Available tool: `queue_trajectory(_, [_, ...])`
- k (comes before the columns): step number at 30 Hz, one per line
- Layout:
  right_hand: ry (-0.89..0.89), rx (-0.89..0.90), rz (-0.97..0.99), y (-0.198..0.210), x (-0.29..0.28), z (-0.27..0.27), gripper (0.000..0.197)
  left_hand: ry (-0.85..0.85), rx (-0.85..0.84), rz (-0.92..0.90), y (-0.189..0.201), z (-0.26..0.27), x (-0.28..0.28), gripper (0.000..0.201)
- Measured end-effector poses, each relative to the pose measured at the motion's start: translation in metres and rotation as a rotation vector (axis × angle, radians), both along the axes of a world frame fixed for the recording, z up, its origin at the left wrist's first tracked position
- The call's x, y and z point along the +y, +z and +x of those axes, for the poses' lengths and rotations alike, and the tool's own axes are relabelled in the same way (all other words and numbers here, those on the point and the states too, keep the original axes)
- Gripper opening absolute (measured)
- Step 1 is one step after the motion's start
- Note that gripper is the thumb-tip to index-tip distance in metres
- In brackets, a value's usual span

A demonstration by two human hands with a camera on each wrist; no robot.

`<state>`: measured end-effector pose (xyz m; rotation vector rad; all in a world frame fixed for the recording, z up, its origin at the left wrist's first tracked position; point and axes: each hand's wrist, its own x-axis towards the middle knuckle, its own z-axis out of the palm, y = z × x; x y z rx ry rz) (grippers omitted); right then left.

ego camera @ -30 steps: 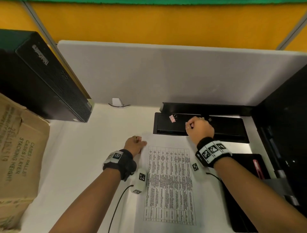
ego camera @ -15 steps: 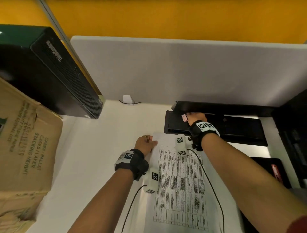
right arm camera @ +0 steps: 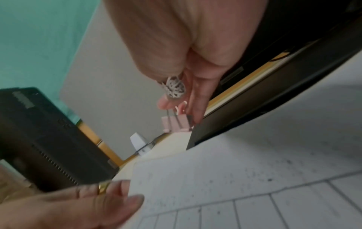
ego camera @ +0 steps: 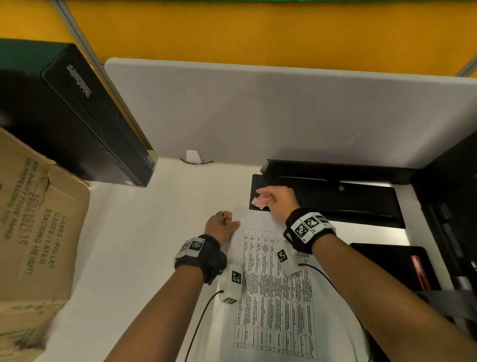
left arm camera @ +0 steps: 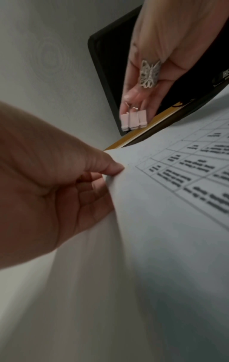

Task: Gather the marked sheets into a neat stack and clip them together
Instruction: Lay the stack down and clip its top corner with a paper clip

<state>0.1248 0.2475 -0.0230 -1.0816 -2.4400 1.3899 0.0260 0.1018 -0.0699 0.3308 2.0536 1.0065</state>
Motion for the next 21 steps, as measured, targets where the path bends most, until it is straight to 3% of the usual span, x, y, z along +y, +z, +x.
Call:
queue_trajectory(5, [0.057, 0.087, 0.043, -0.002, -0.01, -0.01, 0.021, 0.005, 0.0, 0.054, 0.004, 0.0, -0.002, 0.014])
queue_trajectory(14, [0.152, 0.124, 0.117, -0.015, -0.013, -0.017, 0.026, 0.017, -0.04, 0.176, -0.003, 0.0, -0.008, 0.017])
queue_trajectory(21, [0.204, 0.025, 0.077, -0.02, -0.009, -0.017, 0.027, -0.001, -0.024, 0.192, -0.005, -0.003, -0.008, 0.02])
